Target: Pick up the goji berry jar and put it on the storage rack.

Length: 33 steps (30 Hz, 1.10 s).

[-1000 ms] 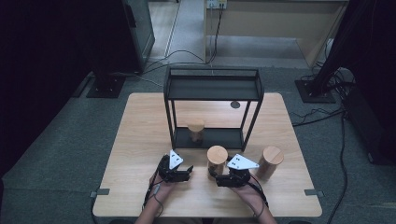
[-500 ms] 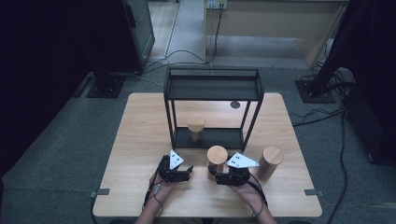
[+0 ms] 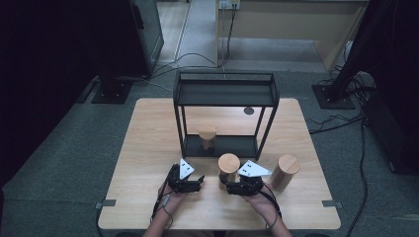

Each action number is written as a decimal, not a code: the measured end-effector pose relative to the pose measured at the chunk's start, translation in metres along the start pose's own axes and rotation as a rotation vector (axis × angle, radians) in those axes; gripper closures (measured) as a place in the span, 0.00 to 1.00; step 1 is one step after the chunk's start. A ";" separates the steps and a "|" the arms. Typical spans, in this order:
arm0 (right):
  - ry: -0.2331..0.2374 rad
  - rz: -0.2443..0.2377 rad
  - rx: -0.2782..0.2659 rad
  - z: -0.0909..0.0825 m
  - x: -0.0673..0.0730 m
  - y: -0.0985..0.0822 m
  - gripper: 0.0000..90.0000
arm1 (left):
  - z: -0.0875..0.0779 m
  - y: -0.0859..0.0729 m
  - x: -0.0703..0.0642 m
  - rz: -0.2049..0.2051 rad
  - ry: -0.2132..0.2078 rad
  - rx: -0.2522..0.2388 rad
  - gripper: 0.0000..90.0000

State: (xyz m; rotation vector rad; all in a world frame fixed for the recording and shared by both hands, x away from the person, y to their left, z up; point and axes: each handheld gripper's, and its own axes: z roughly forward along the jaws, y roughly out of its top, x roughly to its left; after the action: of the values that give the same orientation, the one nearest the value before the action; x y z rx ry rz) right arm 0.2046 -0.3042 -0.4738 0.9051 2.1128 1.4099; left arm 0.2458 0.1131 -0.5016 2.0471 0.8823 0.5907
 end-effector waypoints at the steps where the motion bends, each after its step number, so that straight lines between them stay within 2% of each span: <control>1: -0.003 0.003 -0.001 0.000 0.001 0.000 0.28 | 0.000 0.000 0.000 -0.001 -0.001 0.000 0.22; 17: -0.037 0.035 -0.014 -0.003 0.007 -0.002 0.28 | 0.001 0.001 -0.002 0.011 0.004 0.007 0.22; 22: -0.033 -0.018 -0.023 -0.003 0.009 0.001 0.28 | 0.002 0.002 -0.005 0.025 0.013 0.012 0.22; 27: -0.018 -0.032 -0.046 -0.005 0.006 -0.001 0.28 | 0.003 0.005 -0.011 0.061 0.030 0.031 0.22; 30: -0.022 -0.019 -0.037 -0.005 0.007 0.001 0.28 | 0.003 0.006 -0.009 0.048 0.026 0.036 0.22; 33: -0.028 -0.014 -0.029 -0.005 0.008 0.002 0.28 | 0.003 0.006 -0.003 0.016 0.011 0.035 0.22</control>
State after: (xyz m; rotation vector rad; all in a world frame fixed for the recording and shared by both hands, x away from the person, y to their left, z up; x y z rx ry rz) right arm 0.1963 -0.3016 -0.4697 0.8914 2.0687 1.4093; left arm 0.2482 0.1064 -0.4986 2.0862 0.8894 0.5998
